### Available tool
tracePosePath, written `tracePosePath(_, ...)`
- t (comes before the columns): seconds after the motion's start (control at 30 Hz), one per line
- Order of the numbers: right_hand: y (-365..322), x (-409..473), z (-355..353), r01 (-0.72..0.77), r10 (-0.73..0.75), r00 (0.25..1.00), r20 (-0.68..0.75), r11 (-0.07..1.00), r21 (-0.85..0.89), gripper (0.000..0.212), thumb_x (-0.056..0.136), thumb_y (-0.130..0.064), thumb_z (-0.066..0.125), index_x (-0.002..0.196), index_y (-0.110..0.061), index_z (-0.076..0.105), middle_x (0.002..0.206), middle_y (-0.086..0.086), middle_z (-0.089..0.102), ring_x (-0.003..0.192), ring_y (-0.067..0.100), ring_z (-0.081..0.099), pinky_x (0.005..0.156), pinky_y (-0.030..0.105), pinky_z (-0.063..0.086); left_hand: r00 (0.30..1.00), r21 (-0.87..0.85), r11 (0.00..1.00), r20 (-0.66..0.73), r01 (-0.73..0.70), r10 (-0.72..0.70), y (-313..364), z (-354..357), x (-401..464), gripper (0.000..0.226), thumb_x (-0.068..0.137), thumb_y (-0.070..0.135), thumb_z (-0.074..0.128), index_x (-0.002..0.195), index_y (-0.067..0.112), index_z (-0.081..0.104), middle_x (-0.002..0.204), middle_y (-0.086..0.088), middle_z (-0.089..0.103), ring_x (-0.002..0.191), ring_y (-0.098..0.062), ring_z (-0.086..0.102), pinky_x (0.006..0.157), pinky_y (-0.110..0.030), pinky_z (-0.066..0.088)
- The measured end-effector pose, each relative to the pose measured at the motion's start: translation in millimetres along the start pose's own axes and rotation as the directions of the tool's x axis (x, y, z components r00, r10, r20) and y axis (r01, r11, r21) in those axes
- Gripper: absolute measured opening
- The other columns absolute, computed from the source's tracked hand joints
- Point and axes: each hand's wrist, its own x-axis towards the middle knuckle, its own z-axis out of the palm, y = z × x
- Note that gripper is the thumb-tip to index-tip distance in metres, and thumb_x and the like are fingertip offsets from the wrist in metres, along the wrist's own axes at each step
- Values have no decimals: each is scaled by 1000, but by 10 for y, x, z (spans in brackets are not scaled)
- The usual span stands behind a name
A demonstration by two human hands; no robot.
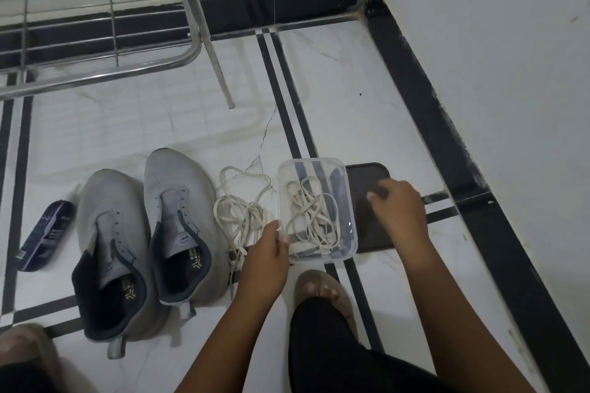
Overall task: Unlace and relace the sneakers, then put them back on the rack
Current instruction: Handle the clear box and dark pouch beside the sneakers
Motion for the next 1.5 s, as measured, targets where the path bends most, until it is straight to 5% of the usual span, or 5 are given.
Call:
tracePosePath(0.13, 329, 19, 326, -258, 296, 926, 236, 949, -179, 112, 66, -56, 80, 146, -4, 21, 144, 19, 34, 130, 36, 40, 102, 47, 41, 1000, 33, 999, -5, 5, -5, 34, 22, -16, 37, 101, 27, 40, 137, 18, 42, 106, -3, 65, 93, -14, 58, 76, -26, 40)
tracePosePath(0.43, -156, -292, -192, 113, -90, 991, -98, 961, 254, 20, 94, -19, 56, 107, -8, 66, 93, 2, 59, 74, 11, 53, 58, 13, 35, 998, 0, 998, -13, 65, -65, 112, 1, -20, 34, 100, 26, 43, 133, 17, 46, 103, 0, 63, 93, -14, 57, 82, -29, 46)
tracePosePath(0.67, -747, -845, 313, 379, -378, 925, 43, 925, -7, 52, 96, -33, 47, 144, -16, 39, 122, 2, 45, 97, 19, 57, 74, 27, 48, 993, -145, 985, 76, 99, -88, 159, 127, -3, 25, 95, 18, 49, 119, 20, 56, 99, 3, 68, 93, -14, 65, 85, -41, 53)
tracePosePath(0.93, -212, -326, 221, 84, -81, 996, -34, 992, 90, 45, 102, -33, 40, 142, -13, 42, 136, 9, 52, 126, 27, 48, 95, 35, 45, 979, -411, 888, 89, 204, -184, 72, 80, 27, 30, 102, 21, 35, 121, 31, 56, 125, -1, 61, 113, -18, 60, 99, -44, 49)
tracePosePath(1.5, -135, -643, 613, 120, -100, 963, -251, 991, 65, 36, 102, -26, 38, 131, -13, 54, 78, 4, 65, 64, 13, 58, 58, 20, 44, 994, -254, 962, -2, 101, -105, 78, 54, -123, 36, 93, 17, 58, 129, 24, 56, 115, 6, 67, 107, -8, 62, 93, -27, 48)
